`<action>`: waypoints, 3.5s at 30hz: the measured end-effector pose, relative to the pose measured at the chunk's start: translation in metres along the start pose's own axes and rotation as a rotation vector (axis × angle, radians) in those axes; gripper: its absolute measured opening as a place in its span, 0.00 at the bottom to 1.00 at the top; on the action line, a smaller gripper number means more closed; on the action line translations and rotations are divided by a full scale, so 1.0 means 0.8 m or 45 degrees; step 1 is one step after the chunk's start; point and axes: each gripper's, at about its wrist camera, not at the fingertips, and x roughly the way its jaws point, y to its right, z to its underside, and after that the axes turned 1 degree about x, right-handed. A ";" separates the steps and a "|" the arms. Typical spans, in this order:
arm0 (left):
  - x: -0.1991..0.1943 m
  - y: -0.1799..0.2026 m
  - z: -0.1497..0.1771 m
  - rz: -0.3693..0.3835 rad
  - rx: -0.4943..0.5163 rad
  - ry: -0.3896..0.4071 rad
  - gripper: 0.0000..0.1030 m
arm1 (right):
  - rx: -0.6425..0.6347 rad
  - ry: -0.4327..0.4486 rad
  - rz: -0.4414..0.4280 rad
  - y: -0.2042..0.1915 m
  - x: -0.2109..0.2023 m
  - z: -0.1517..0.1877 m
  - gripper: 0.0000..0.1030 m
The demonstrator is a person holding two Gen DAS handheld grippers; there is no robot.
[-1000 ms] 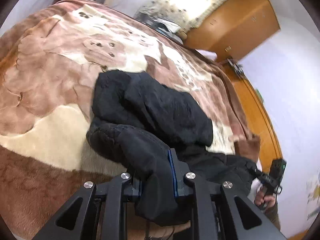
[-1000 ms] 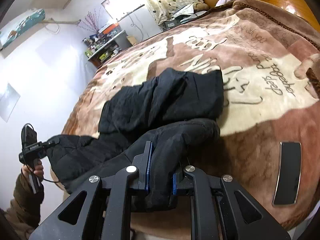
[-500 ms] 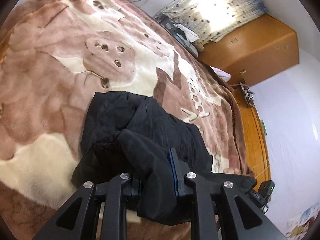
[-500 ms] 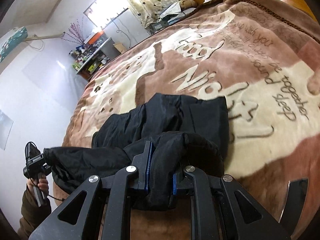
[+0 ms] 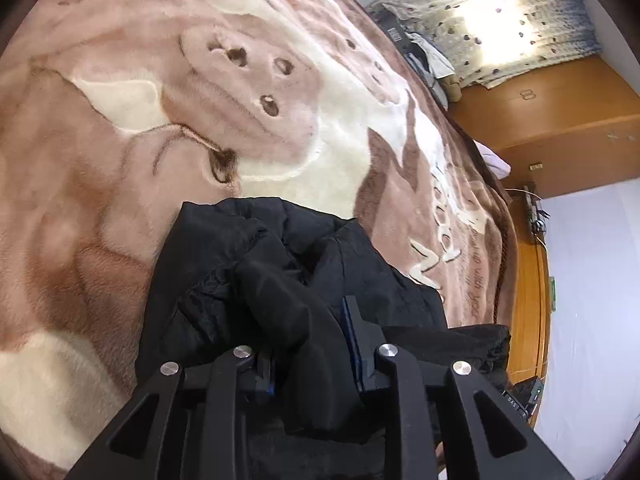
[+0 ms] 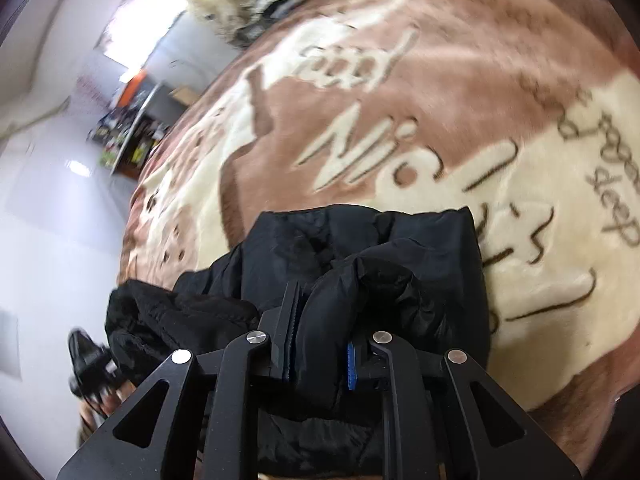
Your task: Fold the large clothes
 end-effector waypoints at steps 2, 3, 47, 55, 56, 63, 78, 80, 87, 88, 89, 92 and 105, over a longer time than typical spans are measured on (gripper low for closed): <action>0.009 -0.002 -0.004 -0.006 -0.004 -0.005 0.26 | 0.058 -0.020 0.009 0.007 0.014 -0.008 0.20; 0.015 -0.003 -0.007 -0.007 -0.012 -0.010 0.27 | 0.061 -0.025 0.018 0.006 0.018 -0.009 0.20; 0.062 0.168 0.167 -0.352 0.887 0.036 0.66 | -0.886 0.161 0.322 -0.157 0.053 0.149 0.61; 0.106 0.157 0.131 -0.535 0.866 0.064 0.68 | -0.802 0.080 0.433 -0.156 0.114 0.105 0.61; 0.109 0.156 0.127 -0.555 0.865 0.071 0.68 | -0.790 0.077 0.438 -0.154 0.116 0.102 0.61; 0.119 0.129 0.091 -0.594 0.779 0.037 0.59 | -0.770 0.011 0.534 -0.152 0.139 0.083 0.61; 0.125 0.101 0.078 -0.579 0.739 0.054 0.33 | -0.741 -0.018 0.664 -0.118 0.159 0.069 0.61; 0.132 0.101 0.078 -0.601 0.748 0.058 0.33 | -0.738 -0.018 0.681 -0.118 0.164 0.071 0.61; 0.151 0.101 0.074 -0.651 0.757 0.049 0.33 | -0.687 -0.123 0.683 -0.111 0.184 0.058 0.61; 0.153 0.098 0.072 -0.646 0.730 0.046 0.33 | -0.681 -0.133 0.692 -0.111 0.188 0.057 0.61; 0.154 0.095 0.069 -0.631 0.679 0.042 0.33 | -0.677 -0.138 0.698 -0.110 0.191 0.056 0.61; 0.155 0.095 0.066 -0.636 0.662 0.028 0.33 | -0.663 -0.143 0.715 -0.109 0.196 0.057 0.61; 0.112 0.114 0.083 -0.518 0.755 -0.043 0.73 | -0.686 -0.076 0.693 -0.127 0.150 0.070 0.62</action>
